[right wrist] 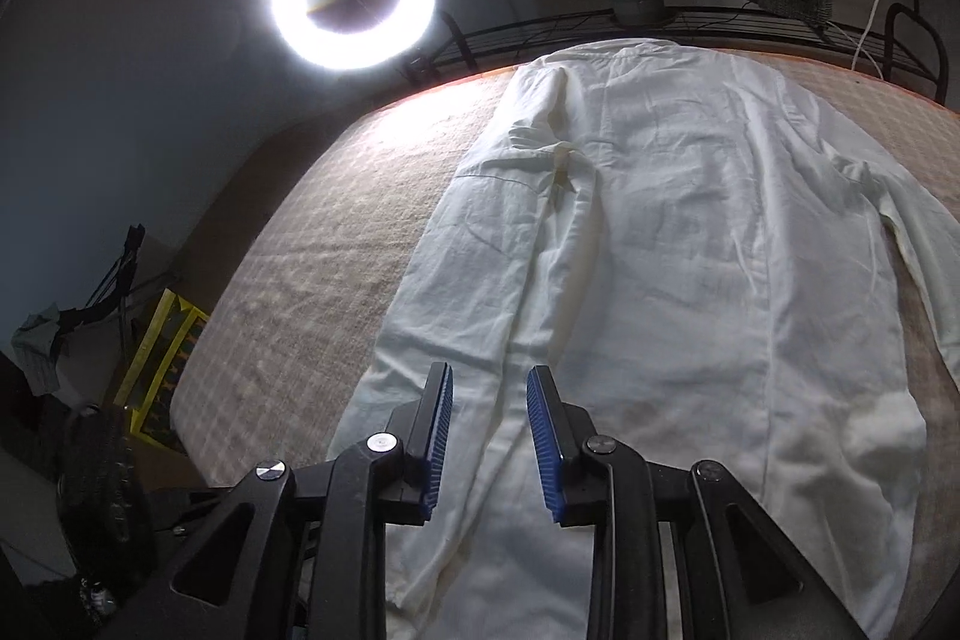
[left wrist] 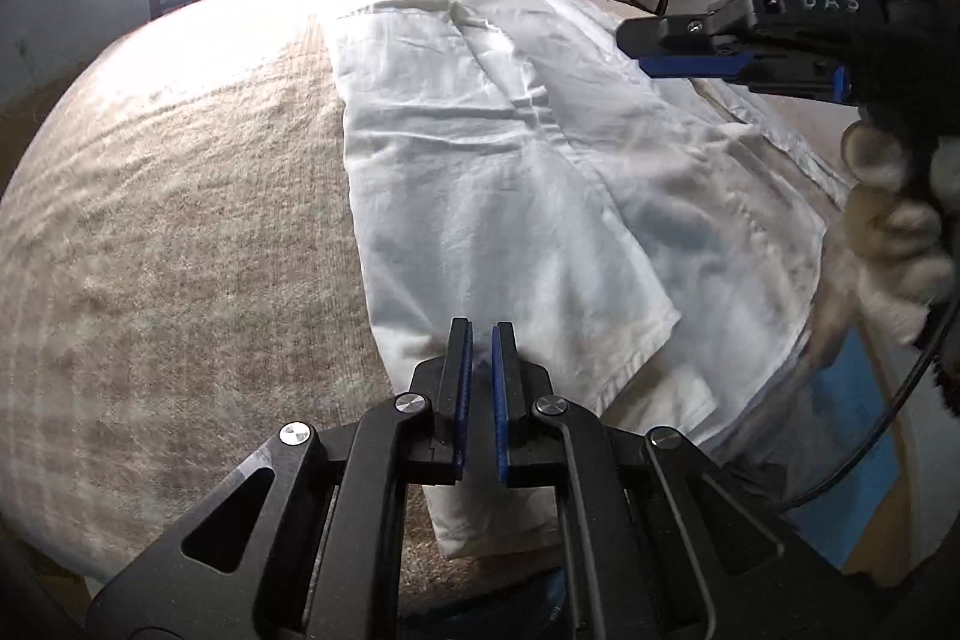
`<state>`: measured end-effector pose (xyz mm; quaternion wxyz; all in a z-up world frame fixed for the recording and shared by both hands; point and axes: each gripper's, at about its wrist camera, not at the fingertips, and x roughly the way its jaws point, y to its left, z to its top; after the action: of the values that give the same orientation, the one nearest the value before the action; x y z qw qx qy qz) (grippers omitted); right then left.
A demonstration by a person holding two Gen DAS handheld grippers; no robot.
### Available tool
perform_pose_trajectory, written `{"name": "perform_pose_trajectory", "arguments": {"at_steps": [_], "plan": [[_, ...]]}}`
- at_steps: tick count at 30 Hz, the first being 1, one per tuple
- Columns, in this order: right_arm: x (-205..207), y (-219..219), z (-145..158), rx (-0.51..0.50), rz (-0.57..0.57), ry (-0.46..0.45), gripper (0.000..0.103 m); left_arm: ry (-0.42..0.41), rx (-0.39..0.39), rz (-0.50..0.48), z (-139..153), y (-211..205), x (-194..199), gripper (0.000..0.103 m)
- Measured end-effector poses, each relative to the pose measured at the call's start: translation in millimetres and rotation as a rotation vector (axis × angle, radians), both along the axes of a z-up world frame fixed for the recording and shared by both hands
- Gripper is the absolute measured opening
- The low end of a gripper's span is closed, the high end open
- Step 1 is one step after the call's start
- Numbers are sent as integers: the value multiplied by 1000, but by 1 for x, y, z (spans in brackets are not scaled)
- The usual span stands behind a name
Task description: Fold small clothes
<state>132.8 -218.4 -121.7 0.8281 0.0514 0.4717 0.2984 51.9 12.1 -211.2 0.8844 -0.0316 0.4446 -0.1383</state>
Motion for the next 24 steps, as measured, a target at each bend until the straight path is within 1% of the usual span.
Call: {"name": "perform_pose_trajectory", "arguments": {"at_steps": [2,4,6,9,12,13,14,15,16,19,22,23,24], "plan": [[-1,-10,-1,1,-16,-1,31,-31,49,-21,-2,-6,-3,3],[-2,-21,-2,9,-30,2,32,-28,70,-25,1,-10,-4,3],[-2,-35,-1,20,-55,0,35,-22,48,-11,6,-9,-4,3],[-5,-61,4,33,-103,-13,42,-44,6,13,20,-11,-7,3],[-9,-96,6,28,-153,-24,43,-60,-23,3,35,-19,-14,4],[-10,-105,6,25,-168,-27,44,-65,-26,-6,39,-23,-16,7],[-12,-120,7,23,-194,-29,46,-69,-34,-18,45,-28,-18,14],[-14,-137,7,23,-225,-31,47,-74,-40,-25,48,-33,-20,25],[-16,-152,6,22,-257,-31,47,-80,-49,-30,53,-38,-21,29],[-22,-200,4,27,-347,-23,48,-85,-75,-49,61,-54,-22,30],[-25,-242,2,26,-426,-16,50,-69,-101,-66,65,-70,-18,32],[-28,-261,1,25,-462,-13,52,-62,-102,-71,65,-75,-16,37],[-30,-271,1,23,-481,-12,53,-58,-102,-76,65,-80,-15,42]]}}
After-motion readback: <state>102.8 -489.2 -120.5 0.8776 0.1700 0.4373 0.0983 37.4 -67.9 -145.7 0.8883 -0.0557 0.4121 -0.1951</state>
